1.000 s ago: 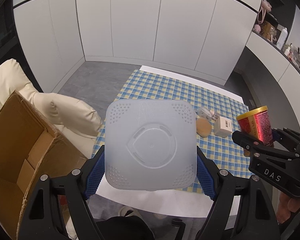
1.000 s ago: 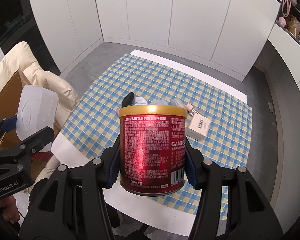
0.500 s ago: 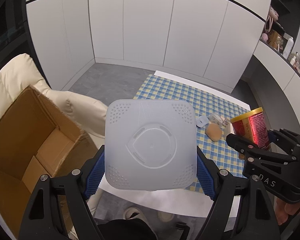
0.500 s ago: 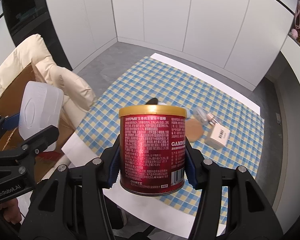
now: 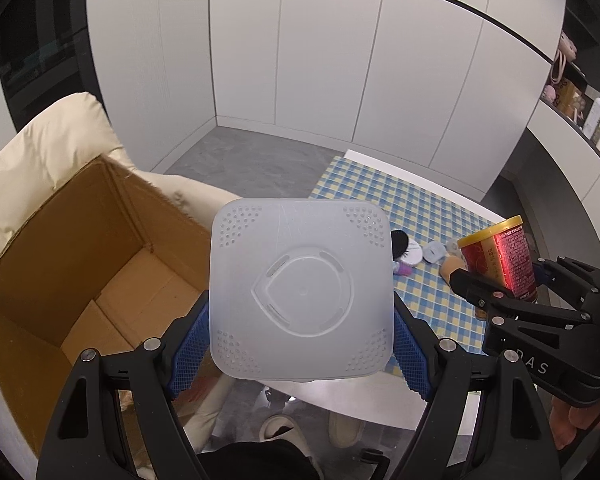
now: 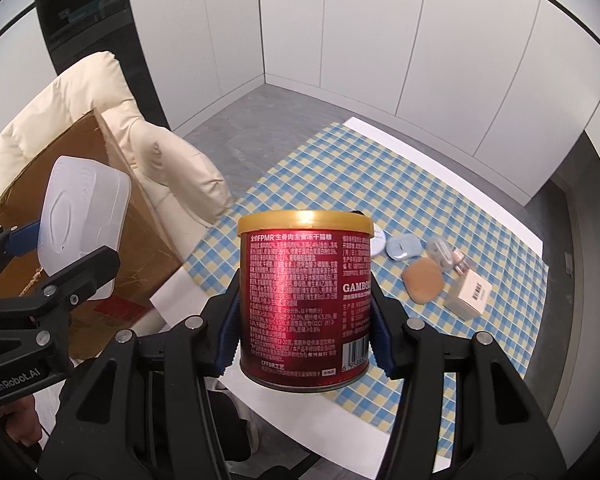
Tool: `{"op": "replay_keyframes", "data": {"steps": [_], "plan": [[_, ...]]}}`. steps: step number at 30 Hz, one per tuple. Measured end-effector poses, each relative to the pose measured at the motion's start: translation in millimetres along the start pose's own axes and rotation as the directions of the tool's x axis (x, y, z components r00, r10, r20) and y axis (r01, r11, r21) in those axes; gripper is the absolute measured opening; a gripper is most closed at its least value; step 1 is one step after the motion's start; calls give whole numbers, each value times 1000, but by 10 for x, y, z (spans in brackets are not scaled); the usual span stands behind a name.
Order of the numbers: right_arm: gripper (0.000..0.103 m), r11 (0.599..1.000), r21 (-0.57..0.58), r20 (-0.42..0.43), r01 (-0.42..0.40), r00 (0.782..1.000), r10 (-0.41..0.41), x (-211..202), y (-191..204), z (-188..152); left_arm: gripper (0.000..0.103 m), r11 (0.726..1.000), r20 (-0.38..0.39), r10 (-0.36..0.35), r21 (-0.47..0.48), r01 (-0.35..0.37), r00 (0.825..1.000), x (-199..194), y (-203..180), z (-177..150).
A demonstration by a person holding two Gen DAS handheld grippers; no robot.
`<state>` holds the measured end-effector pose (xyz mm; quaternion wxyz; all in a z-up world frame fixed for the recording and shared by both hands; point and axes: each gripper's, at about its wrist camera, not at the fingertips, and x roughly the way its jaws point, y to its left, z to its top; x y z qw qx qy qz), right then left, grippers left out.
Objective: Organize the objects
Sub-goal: 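Lift and carry the container and red can toward the cardboard box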
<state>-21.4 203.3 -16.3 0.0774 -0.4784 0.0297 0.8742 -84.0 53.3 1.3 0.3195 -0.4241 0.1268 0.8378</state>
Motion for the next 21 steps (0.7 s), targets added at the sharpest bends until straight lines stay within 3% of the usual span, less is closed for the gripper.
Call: {"op": "replay_keyframes", "data": {"steps": [21], "plan": [[56,991,-120,17,-66,997,69,45,723,144,81,993,19,79,-93,-77,997,-214,595,-119]]}}
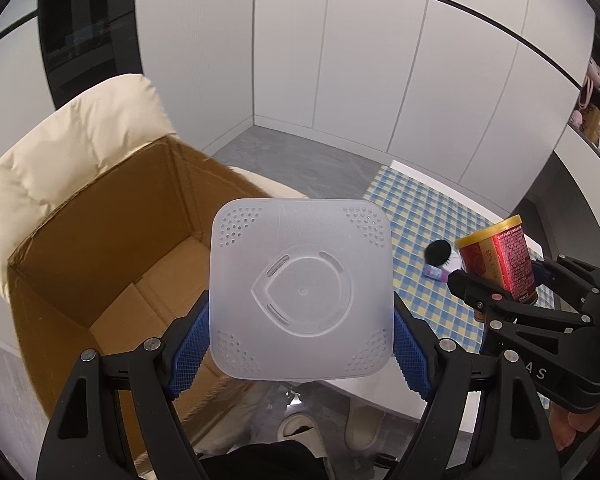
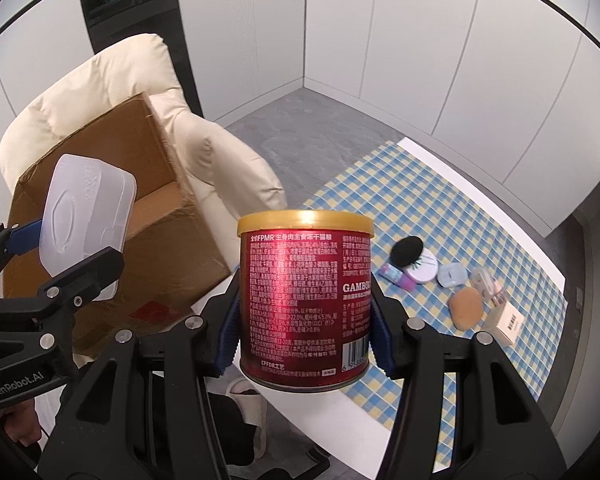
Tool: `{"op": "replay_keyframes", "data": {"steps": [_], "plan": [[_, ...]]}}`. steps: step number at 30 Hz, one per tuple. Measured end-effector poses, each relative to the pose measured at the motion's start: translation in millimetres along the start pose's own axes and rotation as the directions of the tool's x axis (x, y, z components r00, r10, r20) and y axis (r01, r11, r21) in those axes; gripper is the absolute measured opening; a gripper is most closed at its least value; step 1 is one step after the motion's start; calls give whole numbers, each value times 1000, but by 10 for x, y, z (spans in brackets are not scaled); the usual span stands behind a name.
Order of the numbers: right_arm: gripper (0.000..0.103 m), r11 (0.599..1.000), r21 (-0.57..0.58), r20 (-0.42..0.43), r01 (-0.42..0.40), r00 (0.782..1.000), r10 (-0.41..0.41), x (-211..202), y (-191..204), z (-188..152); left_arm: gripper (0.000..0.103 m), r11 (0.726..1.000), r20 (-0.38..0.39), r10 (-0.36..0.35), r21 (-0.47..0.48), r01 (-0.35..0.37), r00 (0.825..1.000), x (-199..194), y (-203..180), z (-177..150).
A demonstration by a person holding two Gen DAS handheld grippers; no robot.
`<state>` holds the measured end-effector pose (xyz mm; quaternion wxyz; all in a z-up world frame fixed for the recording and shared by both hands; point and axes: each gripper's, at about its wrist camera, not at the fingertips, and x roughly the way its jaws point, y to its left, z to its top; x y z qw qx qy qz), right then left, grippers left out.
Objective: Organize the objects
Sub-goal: 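Lift and carry the container and red can toward the cardboard box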
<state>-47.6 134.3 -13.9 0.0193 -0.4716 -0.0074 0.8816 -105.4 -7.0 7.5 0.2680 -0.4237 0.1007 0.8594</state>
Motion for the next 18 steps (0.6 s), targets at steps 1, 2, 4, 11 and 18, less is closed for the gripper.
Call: {"op": "replay_keyframes", "data": {"steps": [1,2,4,11,18], "plan": [[56,1000,-5,2,-5,1000,5,-2,29,6,81,1000,5,6,-9,-6,1000,-20,47,-4],[56,1000,-11,5,-11,1000,11,-6,64,12,81,1000,7,10,-15,-10,1000,-29,87,-2],[56,1000,-24,8,-20,1000,20,-4,139,30,81,999,11,20,-27,-20,1000,-49,163,-4],[56,997,-62,7,-43,999,44,23,379,73,81,997,13,53,-64,-53,998,-131,385,-59],[56,991,-113,13,-73,997,75,19,628,96,81,992,11,87,-96,-86,996,-196,595,-103]]}}
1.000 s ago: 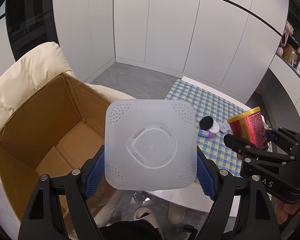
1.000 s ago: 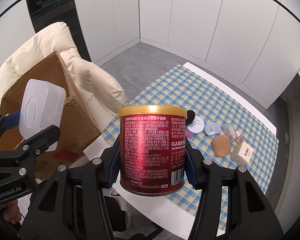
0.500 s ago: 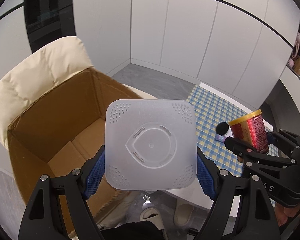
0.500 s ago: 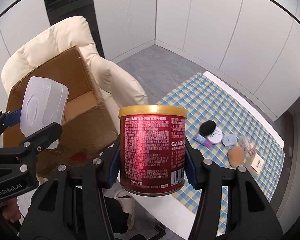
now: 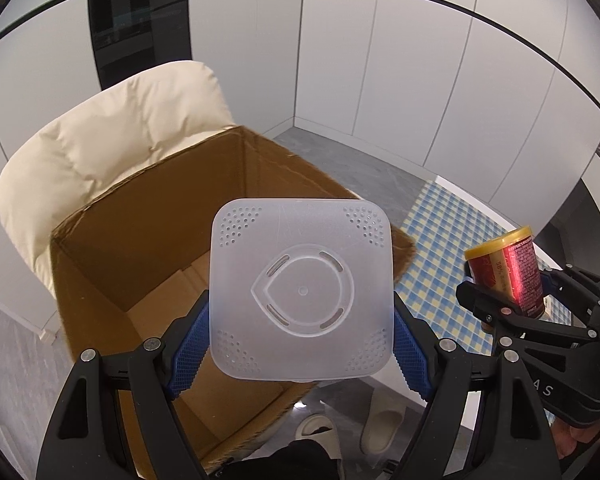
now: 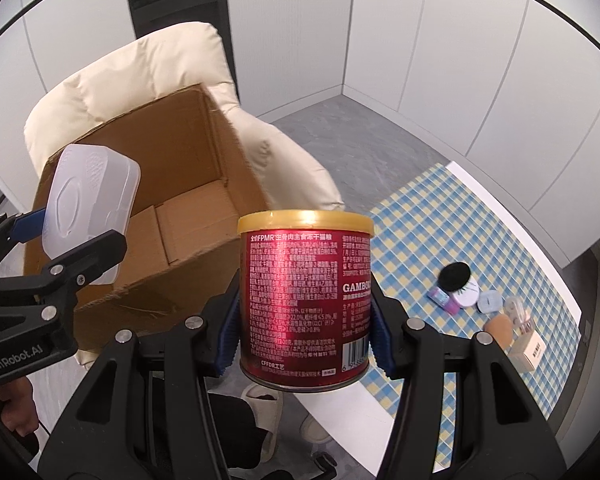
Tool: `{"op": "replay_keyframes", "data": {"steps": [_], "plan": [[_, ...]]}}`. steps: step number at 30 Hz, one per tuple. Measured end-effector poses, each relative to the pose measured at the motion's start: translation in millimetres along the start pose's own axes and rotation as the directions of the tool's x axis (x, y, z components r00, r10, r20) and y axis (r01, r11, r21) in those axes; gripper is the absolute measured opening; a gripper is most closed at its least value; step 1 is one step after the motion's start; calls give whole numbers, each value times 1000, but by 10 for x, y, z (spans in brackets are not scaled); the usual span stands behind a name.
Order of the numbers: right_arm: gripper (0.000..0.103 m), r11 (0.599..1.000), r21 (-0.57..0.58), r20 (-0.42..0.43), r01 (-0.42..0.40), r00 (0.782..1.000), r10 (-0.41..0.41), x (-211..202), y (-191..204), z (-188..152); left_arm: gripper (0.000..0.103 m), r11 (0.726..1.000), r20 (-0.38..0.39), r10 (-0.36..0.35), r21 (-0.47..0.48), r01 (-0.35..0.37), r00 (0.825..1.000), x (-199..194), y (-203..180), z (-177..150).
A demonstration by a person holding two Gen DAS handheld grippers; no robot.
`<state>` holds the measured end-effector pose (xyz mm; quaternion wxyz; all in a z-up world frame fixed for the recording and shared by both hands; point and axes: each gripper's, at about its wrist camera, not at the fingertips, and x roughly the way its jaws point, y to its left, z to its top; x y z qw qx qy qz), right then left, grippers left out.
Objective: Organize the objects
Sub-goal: 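Lift and carry the container and red can toward the cardboard box, then release the container into the box with the left tool while the right tool drops the red can in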
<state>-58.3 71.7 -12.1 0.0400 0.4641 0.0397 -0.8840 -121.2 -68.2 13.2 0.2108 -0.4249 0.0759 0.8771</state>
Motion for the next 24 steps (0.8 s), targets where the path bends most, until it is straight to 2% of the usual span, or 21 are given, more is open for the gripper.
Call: {"op": "replay_keyframes", "data": {"steps": [13,24], "plan": [[56,997,-58,13,-43,999,43,31,388,95,82,995,-27,81,-49,-83,996,18,395,-69],[56,993,-90,18,-80,996,82,64,629,151,82,992,-113,115,-47,-121,987,193,562,-170]]}}
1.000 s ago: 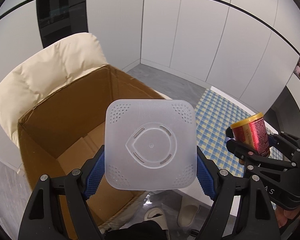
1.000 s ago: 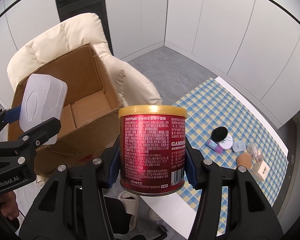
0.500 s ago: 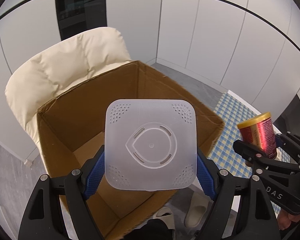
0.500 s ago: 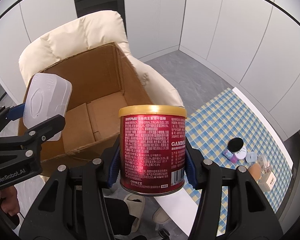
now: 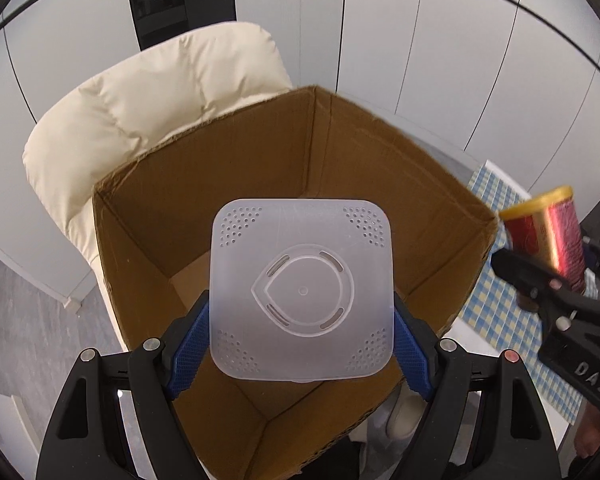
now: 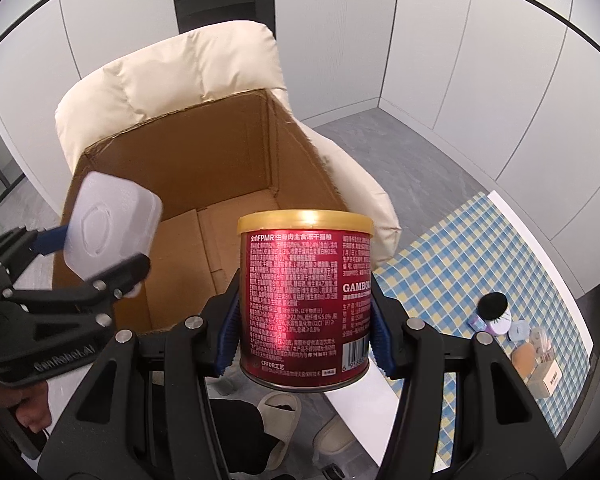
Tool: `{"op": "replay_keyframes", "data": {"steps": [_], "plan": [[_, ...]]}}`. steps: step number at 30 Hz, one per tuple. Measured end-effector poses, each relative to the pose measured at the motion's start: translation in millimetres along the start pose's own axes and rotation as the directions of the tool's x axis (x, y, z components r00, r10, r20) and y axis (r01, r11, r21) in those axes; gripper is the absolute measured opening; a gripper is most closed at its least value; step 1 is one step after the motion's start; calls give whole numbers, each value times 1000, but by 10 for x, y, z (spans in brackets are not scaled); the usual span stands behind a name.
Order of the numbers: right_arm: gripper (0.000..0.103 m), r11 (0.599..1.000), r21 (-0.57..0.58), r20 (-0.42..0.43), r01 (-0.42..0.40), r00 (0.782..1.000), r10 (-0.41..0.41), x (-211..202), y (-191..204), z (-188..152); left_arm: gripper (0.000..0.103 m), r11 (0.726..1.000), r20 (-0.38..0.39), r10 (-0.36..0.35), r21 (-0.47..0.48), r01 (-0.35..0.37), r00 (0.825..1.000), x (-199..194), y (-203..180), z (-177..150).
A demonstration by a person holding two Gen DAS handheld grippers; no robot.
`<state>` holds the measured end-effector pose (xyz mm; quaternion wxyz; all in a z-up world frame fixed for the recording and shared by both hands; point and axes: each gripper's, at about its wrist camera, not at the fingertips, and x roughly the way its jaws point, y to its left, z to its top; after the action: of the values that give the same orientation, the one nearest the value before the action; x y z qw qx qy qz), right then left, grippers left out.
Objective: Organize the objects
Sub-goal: 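Release the container into the box with the left tool while the right tool drops the red can in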
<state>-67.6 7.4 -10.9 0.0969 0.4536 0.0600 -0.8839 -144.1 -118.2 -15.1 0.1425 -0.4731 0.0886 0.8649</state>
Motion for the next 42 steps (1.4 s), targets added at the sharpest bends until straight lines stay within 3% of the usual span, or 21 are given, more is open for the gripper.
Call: {"op": "replay_keyframes", "data": {"steps": [12,19,25,35,37,39,42], "plan": [[56,998,-55,-7,-43,999,42,105,275,78,86,998,-26,22,-55,-24,999,25,200,-68],[56,996,-69,-19,-53,998,52,209,379,134,102,993,35,62,-106,-58,997,-113,393,-109],[56,996,-72,-38,-55,998,52,304,476,191,103,988,74,76,-139,-65,994,-250,585,-128],[56,994,-86,-55,-72,996,67,426,646,238,103,985,72,97,-147,-86,993,-282,736,-188],[62,994,-90,-49,-68,997,63,423,678,250,103,984,72,95,-155,-83,993,-285,763,-201],[78,994,-93,-37,-59,998,56,413,699,257,103,984,75,94,-159,-81,993,-287,778,-203],[81,994,-95,-43,-48,998,44,424,705,254,103,983,80,97,-163,-83,992,-290,786,-194]]}}
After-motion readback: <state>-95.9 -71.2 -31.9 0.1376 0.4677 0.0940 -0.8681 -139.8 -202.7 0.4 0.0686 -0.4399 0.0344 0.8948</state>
